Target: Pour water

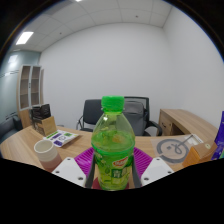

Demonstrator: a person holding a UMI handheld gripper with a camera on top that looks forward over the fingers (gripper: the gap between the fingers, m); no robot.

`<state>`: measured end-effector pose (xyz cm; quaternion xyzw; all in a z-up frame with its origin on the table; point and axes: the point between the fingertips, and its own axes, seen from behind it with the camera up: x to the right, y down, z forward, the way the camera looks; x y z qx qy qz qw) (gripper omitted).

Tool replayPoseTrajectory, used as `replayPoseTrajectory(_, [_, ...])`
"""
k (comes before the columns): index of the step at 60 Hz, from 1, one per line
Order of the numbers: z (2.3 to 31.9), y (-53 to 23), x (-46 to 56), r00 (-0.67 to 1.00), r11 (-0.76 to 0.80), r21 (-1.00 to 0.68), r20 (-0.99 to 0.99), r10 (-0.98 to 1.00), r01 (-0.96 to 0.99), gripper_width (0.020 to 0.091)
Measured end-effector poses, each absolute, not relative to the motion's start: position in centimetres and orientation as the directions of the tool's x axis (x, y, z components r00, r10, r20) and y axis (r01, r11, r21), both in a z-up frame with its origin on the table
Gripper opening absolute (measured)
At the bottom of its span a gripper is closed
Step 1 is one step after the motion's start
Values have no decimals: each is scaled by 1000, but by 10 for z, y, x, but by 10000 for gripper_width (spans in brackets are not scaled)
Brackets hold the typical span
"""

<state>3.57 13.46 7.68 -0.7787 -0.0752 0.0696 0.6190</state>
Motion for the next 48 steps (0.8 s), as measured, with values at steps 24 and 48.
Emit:
replayPoseTrajectory(24, [100,0,40,997,-429,-903,-45,62,-14,780])
replayPoseTrajectory(48, [213,-96,-1,998,-374,-927,34,-49,13,799])
